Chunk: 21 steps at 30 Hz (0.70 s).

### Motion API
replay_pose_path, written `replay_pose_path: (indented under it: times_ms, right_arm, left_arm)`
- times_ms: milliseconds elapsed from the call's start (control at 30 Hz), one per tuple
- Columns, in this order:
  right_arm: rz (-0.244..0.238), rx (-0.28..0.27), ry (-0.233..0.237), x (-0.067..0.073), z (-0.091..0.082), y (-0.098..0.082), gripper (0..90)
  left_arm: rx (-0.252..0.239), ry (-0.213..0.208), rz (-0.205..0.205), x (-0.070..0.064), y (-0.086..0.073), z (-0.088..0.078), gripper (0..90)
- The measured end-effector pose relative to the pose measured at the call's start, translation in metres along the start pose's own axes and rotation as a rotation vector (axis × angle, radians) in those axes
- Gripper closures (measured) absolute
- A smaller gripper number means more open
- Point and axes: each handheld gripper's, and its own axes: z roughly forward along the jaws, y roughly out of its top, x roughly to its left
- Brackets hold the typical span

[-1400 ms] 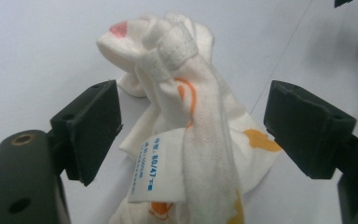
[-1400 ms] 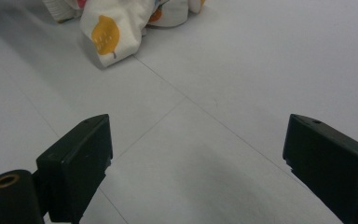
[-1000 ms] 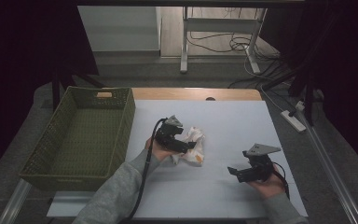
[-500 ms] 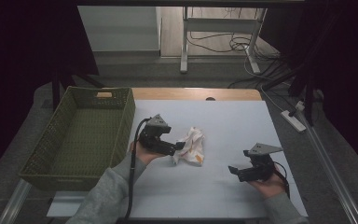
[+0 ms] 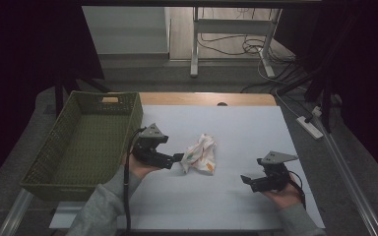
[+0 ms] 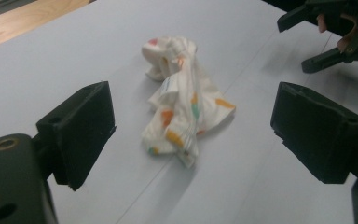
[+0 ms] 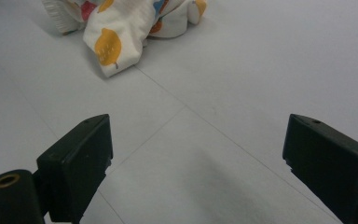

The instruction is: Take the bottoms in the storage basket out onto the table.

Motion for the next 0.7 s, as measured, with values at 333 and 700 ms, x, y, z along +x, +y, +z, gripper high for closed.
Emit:
replay_pose_path:
  times_ms: [333,700]
  right_arm:
    - [-0.005,-0.006,-0.004,0.002,-0.002,0.0,8.5]
    - [-0.003,-0.014,-0.003,0.002,-0.004,0.0,8.5]
  left_arm:
    - [-0.031,0.035,-0.017,0.001,-0.019,-0.042,13.2]
    - [-0.05,0.082,-0.054,0.008,-0.043,-0.069,13.2]
